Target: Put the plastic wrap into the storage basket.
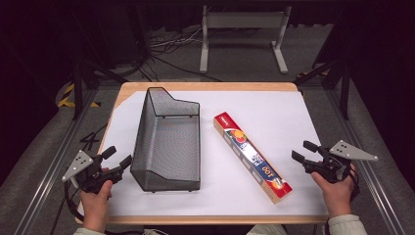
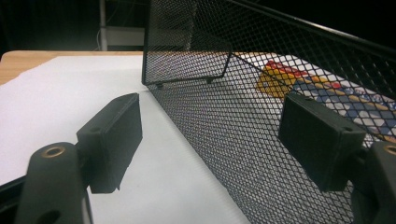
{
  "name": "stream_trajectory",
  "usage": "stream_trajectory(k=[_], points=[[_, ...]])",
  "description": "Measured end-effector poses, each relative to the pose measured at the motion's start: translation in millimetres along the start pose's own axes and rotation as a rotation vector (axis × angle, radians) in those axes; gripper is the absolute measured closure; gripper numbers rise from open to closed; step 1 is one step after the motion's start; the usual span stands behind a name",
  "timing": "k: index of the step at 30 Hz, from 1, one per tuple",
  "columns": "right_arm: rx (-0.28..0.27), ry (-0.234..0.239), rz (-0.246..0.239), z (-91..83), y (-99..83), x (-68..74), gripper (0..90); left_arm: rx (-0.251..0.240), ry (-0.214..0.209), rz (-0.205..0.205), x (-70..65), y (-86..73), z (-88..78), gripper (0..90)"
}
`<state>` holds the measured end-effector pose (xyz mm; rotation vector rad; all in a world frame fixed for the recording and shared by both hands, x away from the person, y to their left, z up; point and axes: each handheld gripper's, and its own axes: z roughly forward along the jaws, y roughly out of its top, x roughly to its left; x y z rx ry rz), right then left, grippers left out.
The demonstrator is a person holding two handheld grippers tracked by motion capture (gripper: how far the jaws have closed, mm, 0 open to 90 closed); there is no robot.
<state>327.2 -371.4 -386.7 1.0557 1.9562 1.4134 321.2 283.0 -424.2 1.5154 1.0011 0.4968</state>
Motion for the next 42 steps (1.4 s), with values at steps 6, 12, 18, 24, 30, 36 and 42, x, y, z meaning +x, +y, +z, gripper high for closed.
stream_trajectory(k=[6,12,18,24,30,36,42], points=[[0.003,0.034,-0.01,0.9,13.8,8.9,33.3,0.015,0.035,0.013,0.2,-2.3,-0.2,22.3],[0.008,0.08,-0.003,0.8,35.5,16.2,27.5,0.035,0.051,0.024,-1.4,-5.2,1.4,21.6],[0.028,0.127,-0.013,7.9,55.4,27.3,24.9,0.034,0.058,0.029,-1.9,-5.4,0.4,21.5],[0.039,0.177,-0.067,20.4,75.3,45.5,22.8,0.042,0.067,0.027,-0.4,-8.3,2.0,21.4],[0.057,0.243,-0.106,40.0,91.3,66.8,20.2,0.035,0.069,0.017,0.2,-8.0,3.0,21.4],[0.124,0.219,-0.102,59.6,97.2,73.3,20.3,0.043,0.07,0.018,1.0,-7.9,5.2,21.6],[0.203,0.183,-0.091,78.9,93.8,73.8,26.2,0.05,0.08,0.036,1.4,-8.6,5.6,21.5]])
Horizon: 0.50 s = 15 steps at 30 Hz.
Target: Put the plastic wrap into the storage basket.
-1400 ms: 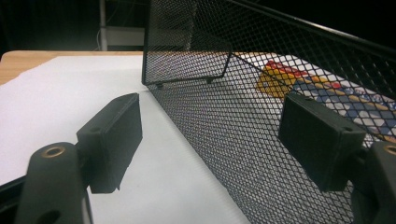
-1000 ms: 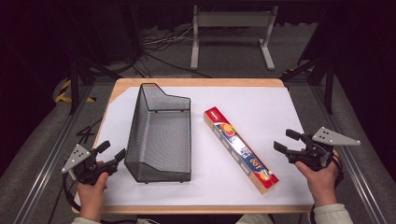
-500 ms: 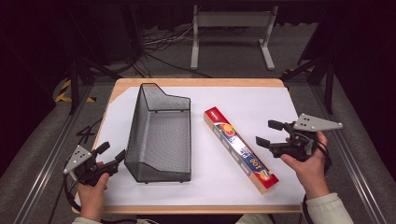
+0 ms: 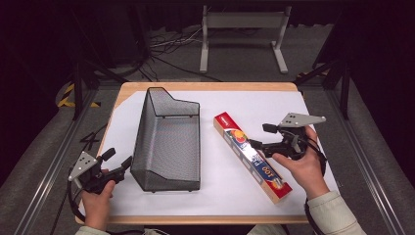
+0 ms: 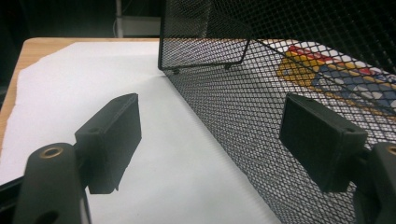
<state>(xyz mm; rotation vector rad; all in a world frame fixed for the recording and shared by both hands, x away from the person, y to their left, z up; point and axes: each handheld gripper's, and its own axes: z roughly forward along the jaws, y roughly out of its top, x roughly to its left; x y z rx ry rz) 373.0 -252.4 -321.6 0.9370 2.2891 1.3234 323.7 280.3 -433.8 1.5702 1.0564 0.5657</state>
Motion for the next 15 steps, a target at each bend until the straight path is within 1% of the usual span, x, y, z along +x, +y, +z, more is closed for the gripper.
stream_trajectory(k=[4,5,6,8,9,11,14,15], points=[[0.075,-0.024,0.05,15.2,-4.1,-6.1,27.4,0.005,0.006,0.006,-1.0,-0.3,-0.3,21.6],[0.107,-0.029,0.071,20.3,-6.0,-7.8,27.1,0.006,0.005,0.009,-1.1,-0.3,-0.3,21.5],[0.123,-0.031,0.076,23.3,-7.3,-8.8,27.4,0.007,0.006,0.009,-1.3,-0.3,-0.2,21.6],[0.186,-0.05,0.083,35.0,-12.0,-11.6,25.7,0.008,0.006,0.01,-1.3,-0.4,-0.1,21.5],[0.186,-0.05,0.083,35.0,-12.0,-11.6,25.7,0.01,0.008,0.01,-1.4,-0.6,0.1,21.5],[0.226,-0.064,0.092,42.1,-15.6,-13.4,25.6,0.011,0.011,0.01,-1.0,-0.8,0.0,21.5],[0.28,-0.033,0.132,53.1,-21.1,-16.0,23.7,0.015,0.008,0.01,-0.5,-0.7,0.1,21.9],[0.318,-0.029,0.144,59.7,-25.2,-16.4,22.2,0.018,0.011,0.012,-0.9,-0.9,0.4,22.1]])
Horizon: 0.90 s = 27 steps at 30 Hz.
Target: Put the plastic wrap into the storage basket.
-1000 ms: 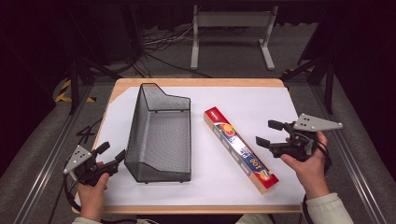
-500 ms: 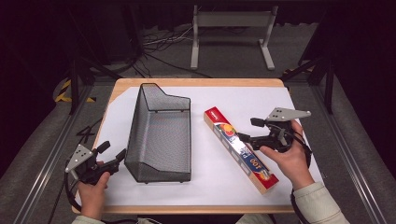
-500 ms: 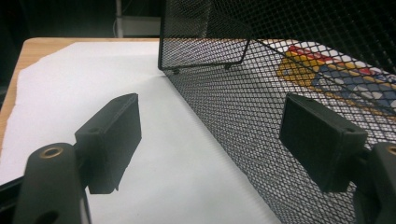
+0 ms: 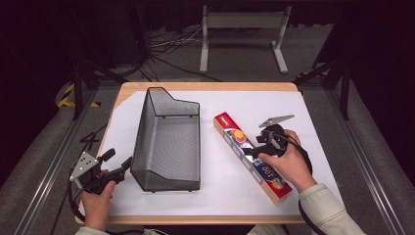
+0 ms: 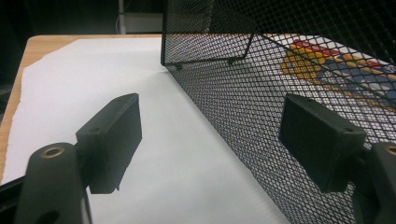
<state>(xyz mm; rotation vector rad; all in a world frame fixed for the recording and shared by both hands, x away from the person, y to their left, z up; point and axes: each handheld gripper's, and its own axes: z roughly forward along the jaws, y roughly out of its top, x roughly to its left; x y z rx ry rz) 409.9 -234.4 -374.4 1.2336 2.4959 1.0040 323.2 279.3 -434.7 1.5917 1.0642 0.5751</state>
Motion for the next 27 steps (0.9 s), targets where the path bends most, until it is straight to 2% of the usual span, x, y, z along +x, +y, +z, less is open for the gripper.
stream_trajectory(k=[2,3,4,8,10,18,23,24,26,27], points=[[0.017,0.005,0.005,3.6,-1.0,-0.2,21.0,0.001,0.001,0.002,-0.1,0.0,-0.1,22.2],[0.052,0.01,0.027,9.9,-2.9,0.2,20.1,0.0,0.002,0.0,-0.3,-0.1,-0.1,22.2],[0.052,0.01,0.027,9.9,-2.9,0.2,20.1,0.002,0.003,0.0,-0.3,0.0,-0.3,22.2],[0.123,-0.006,0.032,21.5,-5.9,2.3,19.2,0.005,0.007,0.004,0.3,-0.4,-0.3,22.2],[0.173,-0.034,0.017,29.5,-7.5,4.4,19.1,0.002,0.01,0.001,0.6,-0.5,-0.3,22.2],[0.237,-0.064,-0.016,42.2,-10.1,7.3,20.0,0.005,0.014,0.002,0.5,-0.9,0.5,22.2],[0.275,-0.076,-0.015,46.0,-10.7,8.2,26.0,0.01,0.011,0.002,1.1,-0.9,0.6,22.2],[0.283,-0.085,-0.028,45.9,-10.5,8.6,28.3,0.011,0.011,-0.001,1.0,-0.9,1.0,22.2],[0.287,-0.102,-0.025,45.6,-9.8,8.4,31.4,0.013,0.013,-0.001,0.8,-1.0,1.3,22.3],[0.291,-0.096,-0.021,45.3,-9.4,7.8,31.6,0.014,0.015,0.0,0.6,-0.9,1.3,22.4]])
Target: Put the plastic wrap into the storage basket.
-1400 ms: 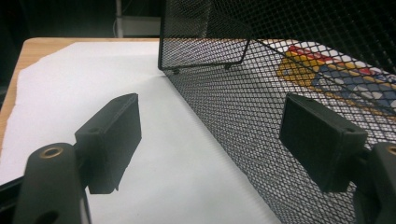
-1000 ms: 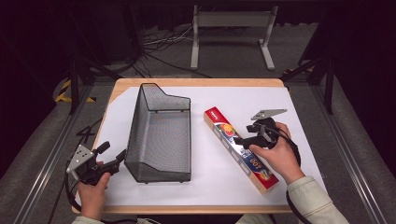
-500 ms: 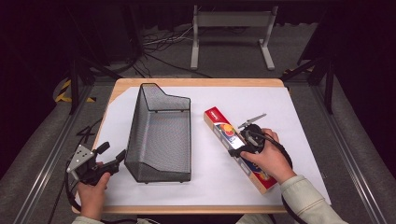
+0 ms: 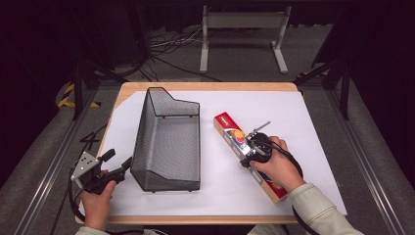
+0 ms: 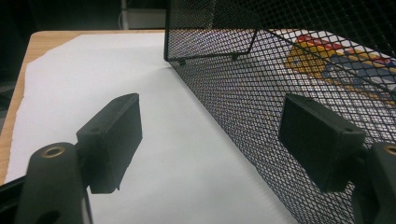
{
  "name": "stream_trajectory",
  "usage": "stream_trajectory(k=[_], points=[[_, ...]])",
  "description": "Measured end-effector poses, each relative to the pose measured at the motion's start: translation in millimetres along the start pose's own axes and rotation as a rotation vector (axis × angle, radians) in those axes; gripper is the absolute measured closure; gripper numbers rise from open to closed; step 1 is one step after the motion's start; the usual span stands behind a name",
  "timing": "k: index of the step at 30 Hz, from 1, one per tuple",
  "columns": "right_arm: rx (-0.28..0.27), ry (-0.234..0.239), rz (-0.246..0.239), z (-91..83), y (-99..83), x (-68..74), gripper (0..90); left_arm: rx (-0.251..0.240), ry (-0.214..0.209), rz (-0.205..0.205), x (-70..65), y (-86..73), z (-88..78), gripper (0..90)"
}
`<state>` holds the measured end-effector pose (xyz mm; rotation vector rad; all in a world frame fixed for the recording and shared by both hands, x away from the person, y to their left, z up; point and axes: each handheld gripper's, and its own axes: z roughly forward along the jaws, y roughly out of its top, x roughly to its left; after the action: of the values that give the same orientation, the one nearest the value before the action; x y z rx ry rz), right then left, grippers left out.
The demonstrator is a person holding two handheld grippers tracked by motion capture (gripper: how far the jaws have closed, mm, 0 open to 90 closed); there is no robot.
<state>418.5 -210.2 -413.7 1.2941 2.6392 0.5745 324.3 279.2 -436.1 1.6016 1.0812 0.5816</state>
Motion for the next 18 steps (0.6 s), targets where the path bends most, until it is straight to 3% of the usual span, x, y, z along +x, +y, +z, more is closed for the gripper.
stream_trajectory(k=[8,14,18], points=[[0.023,-0.053,0.047,-4.4,2.2,4.1,39.5,0.001,0.008,0.002,0.7,-0.2,-0.2,22.4],[0.013,-0.032,0.12,-8.6,2.3,0.7,40.8,0.006,0.025,0.001,1.8,-0.5,-0.3,22.6],[0.005,-0.037,0.138,-16.8,5.7,-1.7,40.9,0.005,0.027,-0.001,2.1,-0.7,-0.6,22.6]])
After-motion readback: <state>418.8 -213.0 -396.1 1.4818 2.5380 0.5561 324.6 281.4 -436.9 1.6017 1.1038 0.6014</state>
